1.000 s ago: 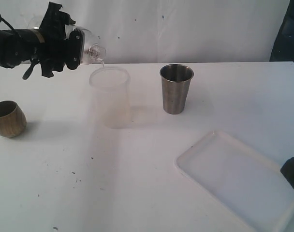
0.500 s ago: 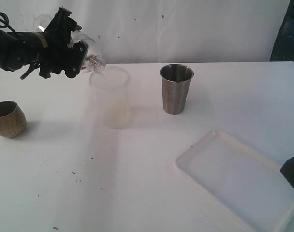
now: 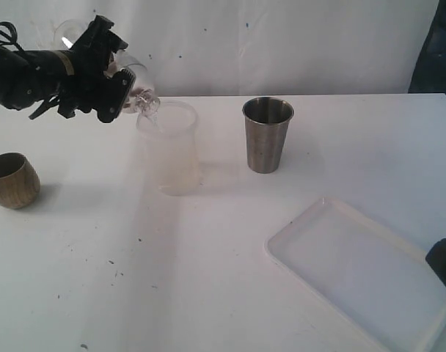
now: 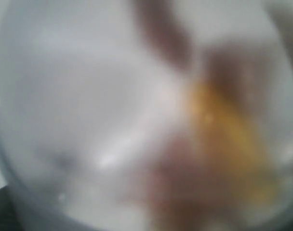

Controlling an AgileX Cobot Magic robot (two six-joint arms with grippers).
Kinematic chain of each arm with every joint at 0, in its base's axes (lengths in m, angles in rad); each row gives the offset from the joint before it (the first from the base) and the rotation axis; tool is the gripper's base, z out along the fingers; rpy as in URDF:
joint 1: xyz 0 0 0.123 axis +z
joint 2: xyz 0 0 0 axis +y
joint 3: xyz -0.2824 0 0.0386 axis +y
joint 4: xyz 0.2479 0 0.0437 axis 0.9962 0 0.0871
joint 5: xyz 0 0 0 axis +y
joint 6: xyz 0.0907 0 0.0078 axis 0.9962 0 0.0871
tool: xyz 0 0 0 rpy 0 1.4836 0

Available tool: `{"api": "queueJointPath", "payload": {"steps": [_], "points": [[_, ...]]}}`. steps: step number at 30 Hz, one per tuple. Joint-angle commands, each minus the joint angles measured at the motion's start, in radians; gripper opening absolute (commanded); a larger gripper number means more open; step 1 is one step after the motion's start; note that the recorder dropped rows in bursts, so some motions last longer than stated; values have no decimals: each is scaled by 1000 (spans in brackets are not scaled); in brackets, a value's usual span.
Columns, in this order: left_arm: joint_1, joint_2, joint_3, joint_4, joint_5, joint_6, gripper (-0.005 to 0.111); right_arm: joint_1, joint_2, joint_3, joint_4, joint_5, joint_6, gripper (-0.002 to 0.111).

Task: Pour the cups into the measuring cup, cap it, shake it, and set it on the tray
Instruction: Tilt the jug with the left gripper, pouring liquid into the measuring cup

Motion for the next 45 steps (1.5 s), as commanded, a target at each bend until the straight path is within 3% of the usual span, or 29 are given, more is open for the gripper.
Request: {"api": "queueJointPath", "payload": {"steps": [1, 9, 23, 36, 45], "points": [[-3, -14, -27, 8, -62, 1, 0, -12, -6, 5, 1, -14, -3, 0], [-5, -14, -85, 8, -55, 1, 0, -12, -6, 5, 1, -14, -3, 0], [-5, -14, -85, 158, -62, 1, 0, -12, -6, 5, 1, -22, -5, 0], [-13, -16, -86, 164, -115, 20, 0, -12, -6, 5, 1, -23, -5, 0], [-33, -16, -163, 194, -101, 23, 0, -12, -6, 5, 1, -27, -5, 0]]}}
